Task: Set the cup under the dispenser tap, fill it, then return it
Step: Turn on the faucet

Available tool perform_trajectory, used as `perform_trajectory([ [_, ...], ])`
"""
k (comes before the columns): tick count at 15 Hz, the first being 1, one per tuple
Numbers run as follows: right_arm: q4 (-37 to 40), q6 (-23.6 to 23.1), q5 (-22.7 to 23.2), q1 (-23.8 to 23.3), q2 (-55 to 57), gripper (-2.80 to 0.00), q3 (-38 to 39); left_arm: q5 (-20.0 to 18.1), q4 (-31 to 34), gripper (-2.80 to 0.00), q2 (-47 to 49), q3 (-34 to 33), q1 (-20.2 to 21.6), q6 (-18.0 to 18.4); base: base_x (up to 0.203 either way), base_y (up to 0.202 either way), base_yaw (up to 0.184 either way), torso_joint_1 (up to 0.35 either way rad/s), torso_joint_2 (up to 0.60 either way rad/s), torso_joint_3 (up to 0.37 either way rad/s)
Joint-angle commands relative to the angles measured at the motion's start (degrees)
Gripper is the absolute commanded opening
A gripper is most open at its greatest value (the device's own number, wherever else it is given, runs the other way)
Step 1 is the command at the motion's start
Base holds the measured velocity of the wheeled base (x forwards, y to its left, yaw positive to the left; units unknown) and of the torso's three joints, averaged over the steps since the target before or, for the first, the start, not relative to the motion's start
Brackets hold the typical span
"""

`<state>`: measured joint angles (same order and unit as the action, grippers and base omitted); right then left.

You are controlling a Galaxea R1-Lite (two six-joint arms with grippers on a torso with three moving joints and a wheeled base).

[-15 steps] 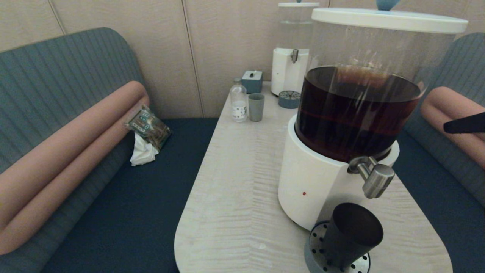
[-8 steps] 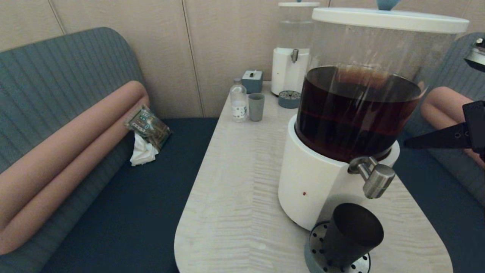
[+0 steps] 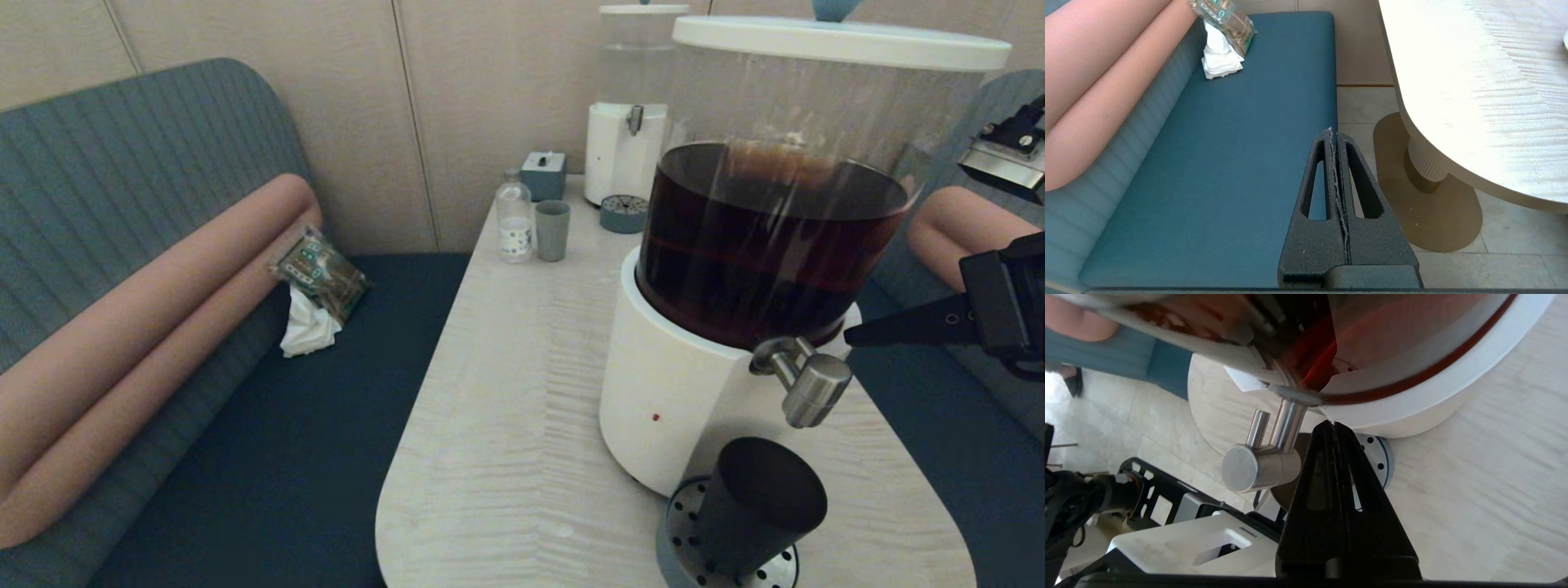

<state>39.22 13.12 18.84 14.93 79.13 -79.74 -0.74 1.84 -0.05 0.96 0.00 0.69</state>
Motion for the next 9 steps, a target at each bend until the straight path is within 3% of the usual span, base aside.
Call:
perform_trajectory([
  [1,0.25,0.14,0.29,0.41,-0.53,-2.80,0.11,0.00,0.00,-2.80,0.05,0.00,0.00,0.01,0.000,0.000,0.000,0.000,0.00,0.000],
  [9,-1.01,-0.50,4.00,0.54,-2.47,-2.80,2.37,-0.05,0.00,-2.80,0.05,0.00,0.00,0.01,0.000,0.000,0.000,0.000,0.00,0.000],
])
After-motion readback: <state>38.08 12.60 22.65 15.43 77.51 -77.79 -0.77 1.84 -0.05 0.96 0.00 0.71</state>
